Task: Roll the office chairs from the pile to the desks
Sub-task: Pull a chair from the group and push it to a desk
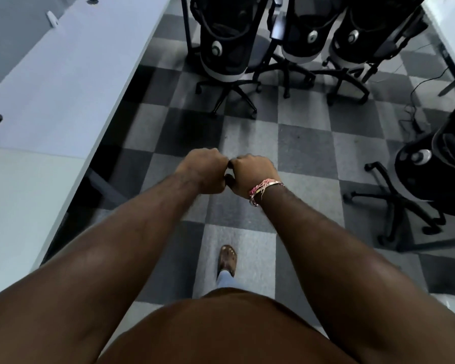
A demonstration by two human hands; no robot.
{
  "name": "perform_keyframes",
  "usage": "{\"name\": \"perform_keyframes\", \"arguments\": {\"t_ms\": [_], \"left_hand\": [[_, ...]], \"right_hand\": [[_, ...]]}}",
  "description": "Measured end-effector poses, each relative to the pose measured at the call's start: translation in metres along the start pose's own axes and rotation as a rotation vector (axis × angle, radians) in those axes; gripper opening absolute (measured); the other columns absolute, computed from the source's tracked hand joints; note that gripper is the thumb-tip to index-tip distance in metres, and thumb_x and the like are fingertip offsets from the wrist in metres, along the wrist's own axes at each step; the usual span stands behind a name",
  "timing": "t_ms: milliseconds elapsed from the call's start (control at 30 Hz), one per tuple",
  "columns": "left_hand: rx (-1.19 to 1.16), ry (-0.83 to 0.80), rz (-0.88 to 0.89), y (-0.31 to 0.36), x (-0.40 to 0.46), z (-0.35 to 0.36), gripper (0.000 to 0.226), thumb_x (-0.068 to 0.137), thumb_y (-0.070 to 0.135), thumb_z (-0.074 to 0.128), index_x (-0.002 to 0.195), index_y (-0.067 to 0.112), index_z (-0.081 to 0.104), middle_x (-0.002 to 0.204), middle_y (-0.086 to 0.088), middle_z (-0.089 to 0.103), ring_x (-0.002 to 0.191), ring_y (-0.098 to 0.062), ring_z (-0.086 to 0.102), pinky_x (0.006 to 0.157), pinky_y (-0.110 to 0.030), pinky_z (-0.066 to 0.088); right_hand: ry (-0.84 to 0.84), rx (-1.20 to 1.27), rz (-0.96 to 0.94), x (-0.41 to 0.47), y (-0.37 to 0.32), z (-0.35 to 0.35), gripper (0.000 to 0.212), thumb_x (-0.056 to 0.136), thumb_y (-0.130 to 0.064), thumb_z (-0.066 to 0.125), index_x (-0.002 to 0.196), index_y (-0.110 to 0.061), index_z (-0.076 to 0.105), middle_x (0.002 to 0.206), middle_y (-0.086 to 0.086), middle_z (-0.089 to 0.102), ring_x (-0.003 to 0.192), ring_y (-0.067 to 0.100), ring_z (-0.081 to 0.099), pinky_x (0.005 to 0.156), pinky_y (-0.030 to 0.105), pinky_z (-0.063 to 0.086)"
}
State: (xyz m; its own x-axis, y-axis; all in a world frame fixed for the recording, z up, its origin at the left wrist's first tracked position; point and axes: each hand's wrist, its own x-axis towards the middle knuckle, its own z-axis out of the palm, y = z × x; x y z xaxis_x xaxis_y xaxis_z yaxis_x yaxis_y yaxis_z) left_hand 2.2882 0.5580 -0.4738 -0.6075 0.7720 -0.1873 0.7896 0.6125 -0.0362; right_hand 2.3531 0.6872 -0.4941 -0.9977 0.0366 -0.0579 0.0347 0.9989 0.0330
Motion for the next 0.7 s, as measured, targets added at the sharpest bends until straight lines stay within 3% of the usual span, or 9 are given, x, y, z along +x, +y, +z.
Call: {"name": "perform_keyframes", "arguments": {"t_ms": [100,200,433,567,700], "left_hand": [[0.001,0.016,-0.027,-0.024,0.072,-0.023,0.016,0.09,0.039,0.067,0.093,0.023,0.072,0.075,0.006,0.062,0.066,-0.016,0.062,0.066,-0.035,0.06],[-0.051,0.027,-0.065,-0.048,0.127,-0.035,0.017,0.09,0.038,0.065,0.081,0.024,0.065,0.069,0.008,0.058,0.063,-0.015,0.059,0.06,-0.032,0.053],[-0.052,0.008,-0.073,-0.112,0.252,-0.047,0.02,0.088,0.045,0.065,0.081,0.026,0.064,0.074,0.006,0.062,0.069,-0.019,0.063,0.061,-0.032,0.051],[-0.054,-0.009,-0.056,-0.156,0.329,-0.05,0.014,0.089,0.036,0.065,0.082,0.025,0.067,0.069,0.008,0.055,0.064,-0.016,0.057,0.063,-0.033,0.054],[-0.083,-0.033,-0.029,-0.218,0.408,-0.055,0.012,0.089,0.036,0.065,0.088,0.025,0.069,0.073,0.008,0.058,0.065,-0.016,0.057,0.064,-0.033,0.051]], "right_hand": [[-0.003,-0.023,-0.031,0.069,0.044,-0.012,0.03,0.089,-0.046,0.057,0.105,-0.025,0.07,0.089,-0.002,0.07,0.08,0.023,0.066,0.062,0.031,0.051],[0.007,-0.062,-0.097,0.13,0.078,-0.022,0.027,0.088,-0.046,0.056,0.098,-0.024,0.071,0.085,-0.003,0.068,0.073,0.022,0.066,0.054,0.028,0.042],[-0.044,-0.065,-0.115,0.259,0.132,-0.025,0.031,0.087,-0.049,0.058,0.098,-0.023,0.07,0.086,-0.001,0.069,0.079,0.024,0.067,0.055,0.029,0.04],[-0.046,-0.054,-0.084,0.345,0.16,-0.011,0.025,0.088,-0.045,0.055,0.092,-0.024,0.069,0.083,-0.003,0.067,0.077,0.023,0.067,0.057,0.031,0.047],[-0.027,-0.068,-0.075,0.439,0.181,-0.003,0.023,0.088,-0.045,0.056,0.091,-0.026,0.068,0.083,-0.005,0.068,0.076,0.022,0.066,0.055,0.029,0.043]]}}
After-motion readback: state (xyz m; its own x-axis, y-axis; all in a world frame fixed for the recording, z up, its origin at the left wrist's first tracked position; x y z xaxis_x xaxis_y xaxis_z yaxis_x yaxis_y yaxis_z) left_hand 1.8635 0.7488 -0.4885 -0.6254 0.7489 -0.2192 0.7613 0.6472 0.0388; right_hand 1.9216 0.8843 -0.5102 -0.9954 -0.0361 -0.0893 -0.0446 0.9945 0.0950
